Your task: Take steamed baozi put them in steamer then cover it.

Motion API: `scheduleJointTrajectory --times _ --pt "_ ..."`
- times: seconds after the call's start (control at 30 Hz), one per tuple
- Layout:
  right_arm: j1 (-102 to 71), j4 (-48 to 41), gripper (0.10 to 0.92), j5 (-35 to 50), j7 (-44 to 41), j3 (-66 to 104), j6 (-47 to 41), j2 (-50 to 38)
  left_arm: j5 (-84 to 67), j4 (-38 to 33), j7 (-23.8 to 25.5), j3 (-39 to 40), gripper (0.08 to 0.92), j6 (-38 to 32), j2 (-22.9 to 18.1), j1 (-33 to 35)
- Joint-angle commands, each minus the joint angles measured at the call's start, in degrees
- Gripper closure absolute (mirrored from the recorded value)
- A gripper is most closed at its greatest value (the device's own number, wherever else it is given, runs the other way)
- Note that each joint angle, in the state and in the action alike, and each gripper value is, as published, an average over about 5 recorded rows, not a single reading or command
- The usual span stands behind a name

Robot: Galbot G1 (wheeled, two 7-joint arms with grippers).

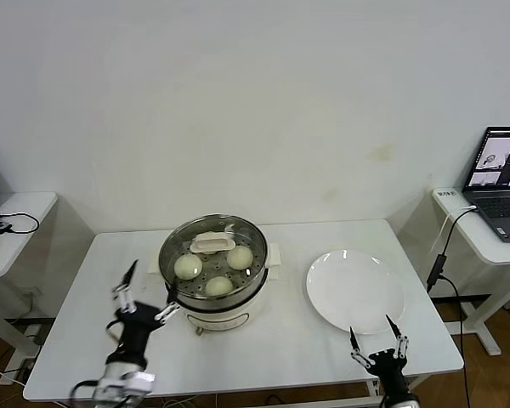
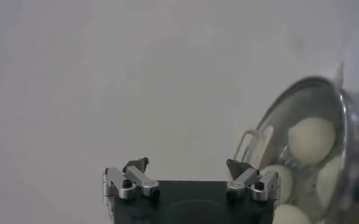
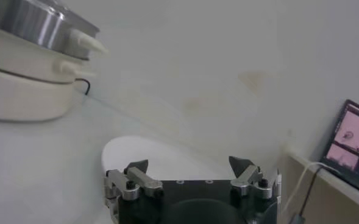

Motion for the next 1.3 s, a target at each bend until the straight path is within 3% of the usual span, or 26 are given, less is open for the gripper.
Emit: scheduleJointTrajectory --times 0.03,0.43,0.73,1.3 --pt "-0.9 1.8 0.203 5.6 -1.3 -1.6 -0.5 -1.4 -43.8 1.6 -6.3 -12.5 0.177 -11.0 -0.8 12.9" --pt "-4.1 6.0 0.203 11.7 -3.3 -4.5 -3.2 -3.0 -42.7 8.1 -2.7 -11.8 0.177 -14.1 -3.0 14.2" --pt "-3.8 6.2 0.203 12.8 0.0 -6.0 -4.0 -3.6 -40.8 8.3 -2.1 -11.7 0.177 -15.2 -3.2 14.1" --pt "-3.8 6.4 0.202 12.2 -1.3 -6.8 -4.5 -3.0 -39.3 9.7 -1.4 -10.8 0.177 -14.9 -3.0 13.0"
